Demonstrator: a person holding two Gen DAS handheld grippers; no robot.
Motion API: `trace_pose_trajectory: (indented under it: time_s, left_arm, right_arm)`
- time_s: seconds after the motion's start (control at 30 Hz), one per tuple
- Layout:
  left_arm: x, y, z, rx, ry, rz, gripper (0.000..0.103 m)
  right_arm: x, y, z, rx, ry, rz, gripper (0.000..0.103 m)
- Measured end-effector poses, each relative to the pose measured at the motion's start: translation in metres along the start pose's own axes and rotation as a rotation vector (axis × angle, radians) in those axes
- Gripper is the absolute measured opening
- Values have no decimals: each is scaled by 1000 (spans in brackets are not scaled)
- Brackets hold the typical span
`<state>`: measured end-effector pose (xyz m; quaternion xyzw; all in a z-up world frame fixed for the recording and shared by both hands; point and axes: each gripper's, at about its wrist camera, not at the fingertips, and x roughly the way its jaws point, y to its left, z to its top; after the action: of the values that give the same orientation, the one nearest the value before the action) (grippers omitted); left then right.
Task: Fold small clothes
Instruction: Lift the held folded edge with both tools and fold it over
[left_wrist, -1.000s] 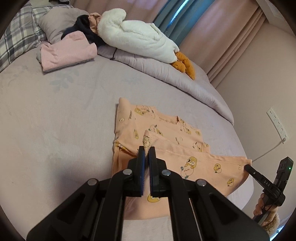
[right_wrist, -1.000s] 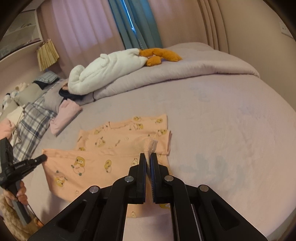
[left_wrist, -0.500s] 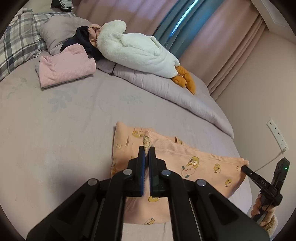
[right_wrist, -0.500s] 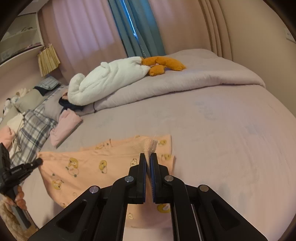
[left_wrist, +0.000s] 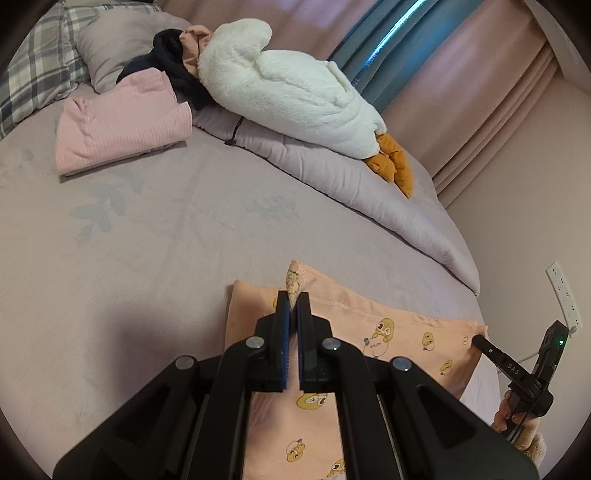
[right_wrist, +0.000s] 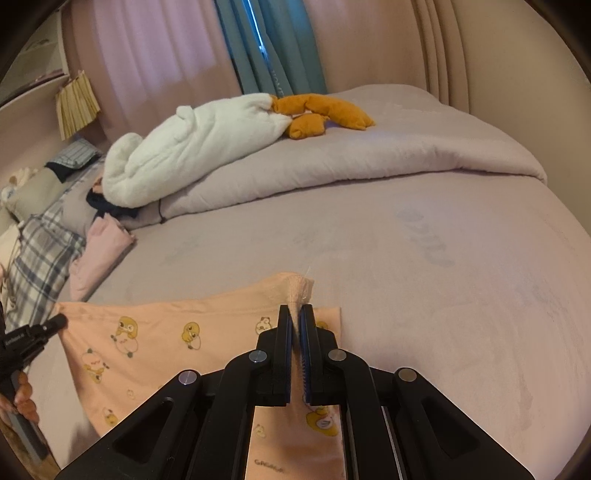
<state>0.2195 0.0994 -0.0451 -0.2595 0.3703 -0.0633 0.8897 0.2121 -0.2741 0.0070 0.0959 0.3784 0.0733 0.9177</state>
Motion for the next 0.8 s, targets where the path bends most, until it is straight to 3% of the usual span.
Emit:
trace_pose_trajectory:
  time_s: [0.4, 0.8]
  left_arm:
    - [54, 12, 17, 3, 52, 64, 2]
    - [93, 31, 12, -8, 127, 114, 2]
  right_arm:
    - [52, -6, 22, 1, 66, -21, 6]
    - [100, -15, 12, 14, 169, -59, 6]
